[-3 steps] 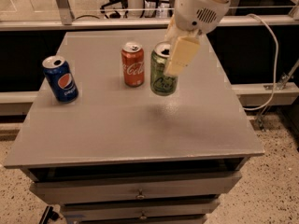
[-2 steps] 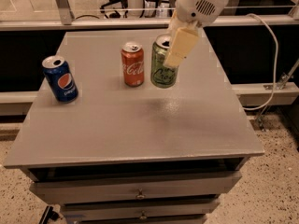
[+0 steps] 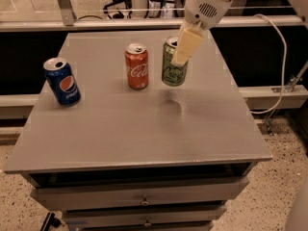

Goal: Move green can near coke can

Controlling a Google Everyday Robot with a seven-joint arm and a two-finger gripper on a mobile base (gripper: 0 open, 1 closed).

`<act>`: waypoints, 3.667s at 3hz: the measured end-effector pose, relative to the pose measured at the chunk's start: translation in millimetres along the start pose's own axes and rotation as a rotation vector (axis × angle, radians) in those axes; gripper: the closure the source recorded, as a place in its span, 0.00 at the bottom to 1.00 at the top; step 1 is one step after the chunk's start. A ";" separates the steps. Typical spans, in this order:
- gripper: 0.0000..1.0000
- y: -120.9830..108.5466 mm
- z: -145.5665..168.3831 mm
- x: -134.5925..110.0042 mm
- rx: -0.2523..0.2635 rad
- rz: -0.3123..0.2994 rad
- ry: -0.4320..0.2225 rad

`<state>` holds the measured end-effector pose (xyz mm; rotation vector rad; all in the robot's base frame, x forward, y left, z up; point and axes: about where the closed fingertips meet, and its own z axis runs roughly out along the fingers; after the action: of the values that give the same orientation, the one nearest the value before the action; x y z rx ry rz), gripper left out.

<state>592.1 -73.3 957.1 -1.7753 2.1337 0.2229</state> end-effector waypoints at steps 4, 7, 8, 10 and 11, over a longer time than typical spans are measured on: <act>1.00 -21.4 61.7 -18.2 -0.041 0.061 0.073; 0.82 -25.7 66.3 -9.4 -0.024 0.130 0.059; 0.58 -24.6 63.4 -6.8 -0.016 0.139 0.047; 0.12 -20.0 51.4 -8.7 0.002 0.135 0.021; 0.00 -18.0 44.5 -10.4 0.009 0.128 0.013</act>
Offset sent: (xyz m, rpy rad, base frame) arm 0.0229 0.0280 -0.0481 -0.0863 0.1127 -0.0386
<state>618.7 -52.2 921.7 -1.6418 2.2561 0.2347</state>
